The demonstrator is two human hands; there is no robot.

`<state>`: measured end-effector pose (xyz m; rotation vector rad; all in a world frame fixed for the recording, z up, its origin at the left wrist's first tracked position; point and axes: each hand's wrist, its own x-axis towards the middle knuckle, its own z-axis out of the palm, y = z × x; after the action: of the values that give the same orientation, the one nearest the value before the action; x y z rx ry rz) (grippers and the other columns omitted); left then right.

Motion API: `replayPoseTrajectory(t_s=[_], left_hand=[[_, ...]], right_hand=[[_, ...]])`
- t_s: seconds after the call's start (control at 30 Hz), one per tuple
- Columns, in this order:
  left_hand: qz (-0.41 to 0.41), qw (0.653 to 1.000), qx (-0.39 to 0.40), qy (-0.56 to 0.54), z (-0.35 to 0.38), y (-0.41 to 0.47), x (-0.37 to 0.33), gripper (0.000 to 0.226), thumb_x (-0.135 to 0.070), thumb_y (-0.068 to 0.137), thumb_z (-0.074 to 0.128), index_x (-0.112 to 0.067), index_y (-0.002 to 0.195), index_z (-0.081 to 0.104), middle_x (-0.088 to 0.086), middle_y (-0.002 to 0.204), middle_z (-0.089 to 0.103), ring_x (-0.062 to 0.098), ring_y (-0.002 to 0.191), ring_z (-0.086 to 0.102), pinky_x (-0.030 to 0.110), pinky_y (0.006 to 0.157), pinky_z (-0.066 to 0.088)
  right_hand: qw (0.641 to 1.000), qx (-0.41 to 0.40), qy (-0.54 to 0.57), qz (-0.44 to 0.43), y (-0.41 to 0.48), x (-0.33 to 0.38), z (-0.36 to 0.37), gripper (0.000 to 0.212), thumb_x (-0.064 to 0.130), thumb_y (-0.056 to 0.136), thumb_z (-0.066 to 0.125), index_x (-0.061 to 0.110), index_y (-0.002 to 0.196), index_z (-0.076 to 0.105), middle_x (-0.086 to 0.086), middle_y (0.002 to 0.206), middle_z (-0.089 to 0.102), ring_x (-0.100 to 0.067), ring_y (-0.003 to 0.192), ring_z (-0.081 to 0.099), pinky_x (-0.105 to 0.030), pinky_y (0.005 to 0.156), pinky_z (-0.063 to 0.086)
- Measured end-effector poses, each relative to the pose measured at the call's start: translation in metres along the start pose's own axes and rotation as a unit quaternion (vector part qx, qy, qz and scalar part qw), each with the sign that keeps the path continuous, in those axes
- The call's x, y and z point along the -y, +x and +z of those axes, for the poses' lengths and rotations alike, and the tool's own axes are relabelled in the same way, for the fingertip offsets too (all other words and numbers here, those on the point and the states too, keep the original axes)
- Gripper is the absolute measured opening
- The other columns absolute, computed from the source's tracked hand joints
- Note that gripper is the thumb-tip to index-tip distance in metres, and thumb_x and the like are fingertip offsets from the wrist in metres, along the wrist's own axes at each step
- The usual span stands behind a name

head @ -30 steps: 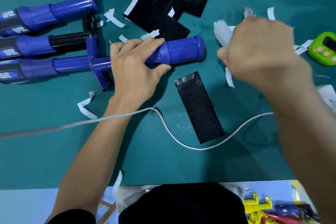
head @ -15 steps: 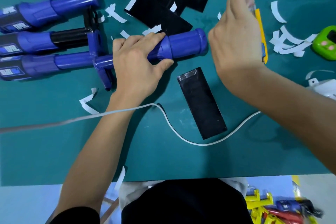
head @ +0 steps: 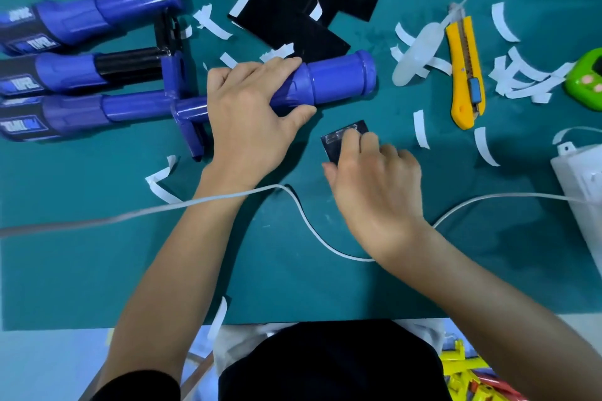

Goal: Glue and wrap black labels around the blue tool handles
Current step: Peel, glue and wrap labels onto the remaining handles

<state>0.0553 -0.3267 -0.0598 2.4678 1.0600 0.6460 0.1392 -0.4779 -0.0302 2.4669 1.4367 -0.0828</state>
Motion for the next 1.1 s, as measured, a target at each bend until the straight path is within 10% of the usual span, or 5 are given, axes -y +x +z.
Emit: replayPoseTrajectory(t_s=[0.1, 0.2, 0.33, 0.6, 1.1], left_hand=[[-0.001, 1.000, 0.009, -0.002, -0.002, -0.001, 0.000, 0.061, -0.040, 0.068, 0.090, -0.018, 0.123, 0.077, -0.002, 0.112, 0.076, 0.010, 0.099, 0.050, 0.024, 0.089, 0.025], [-0.005, 1.000, 0.026, -0.002, -0.004, 0.000, -0.001, 0.063, -0.042, 0.070, 0.089, -0.020, 0.128, 0.075, -0.003, 0.116, 0.075, 0.018, 0.102, 0.060, 0.022, 0.091, 0.023], [-0.002, 0.999, 0.045, 0.013, -0.006, 0.000, -0.002, 0.071, -0.040, 0.075, 0.085, -0.022, 0.140, 0.066, -0.005, 0.115, 0.074, 0.020, 0.104, 0.062, 0.026, 0.093, 0.025], [-0.064, 0.993, 0.099, -0.022, -0.004, 0.001, 0.000, 0.059, -0.030, 0.085, 0.071, -0.030, 0.143, 0.062, -0.006, 0.118, 0.072, 0.014, 0.110, 0.056, 0.025, 0.093, 0.024], [-0.088, 0.994, 0.048, -0.035, -0.007, -0.009, -0.021, 0.073, -0.014, 0.071, 0.084, -0.028, 0.141, 0.064, -0.014, 0.117, 0.075, 0.023, 0.099, 0.064, 0.014, 0.101, 0.024]], right_hand=[[0.978, -0.095, 0.184, 0.007, -0.001, -0.003, -0.007, 0.019, 0.004, 0.069, 0.079, 0.011, 0.067, 0.061, -0.004, 0.048, 0.048, -0.026, 0.039, 0.029, -0.023, 0.051, 0.016], [0.918, -0.125, 0.375, 0.043, 0.014, -0.025, -0.014, 0.028, 0.015, 0.078, 0.060, 0.012, 0.061, 0.039, -0.005, 0.046, 0.033, -0.027, 0.047, 0.025, -0.028, 0.046, 0.015], [0.755, -0.082, 0.635, 0.144, 0.042, -0.039, -0.016, 0.030, 0.022, 0.086, 0.050, 0.009, 0.064, 0.035, -0.009, 0.056, 0.033, -0.022, 0.057, 0.028, -0.035, 0.052, 0.024], [0.643, -0.089, 0.745, 0.156, 0.065, -0.017, 0.010, 0.040, 0.023, 0.102, 0.057, 0.006, 0.067, 0.050, -0.002, 0.058, 0.043, -0.015, 0.059, 0.040, -0.034, 0.051, 0.035], [0.712, -0.106, 0.672, 0.175, 0.063, -0.026, 0.017, 0.053, 0.031, 0.101, 0.061, 0.001, 0.062, 0.042, -0.014, 0.053, 0.040, -0.037, 0.057, 0.038, -0.039, 0.048, 0.032]])
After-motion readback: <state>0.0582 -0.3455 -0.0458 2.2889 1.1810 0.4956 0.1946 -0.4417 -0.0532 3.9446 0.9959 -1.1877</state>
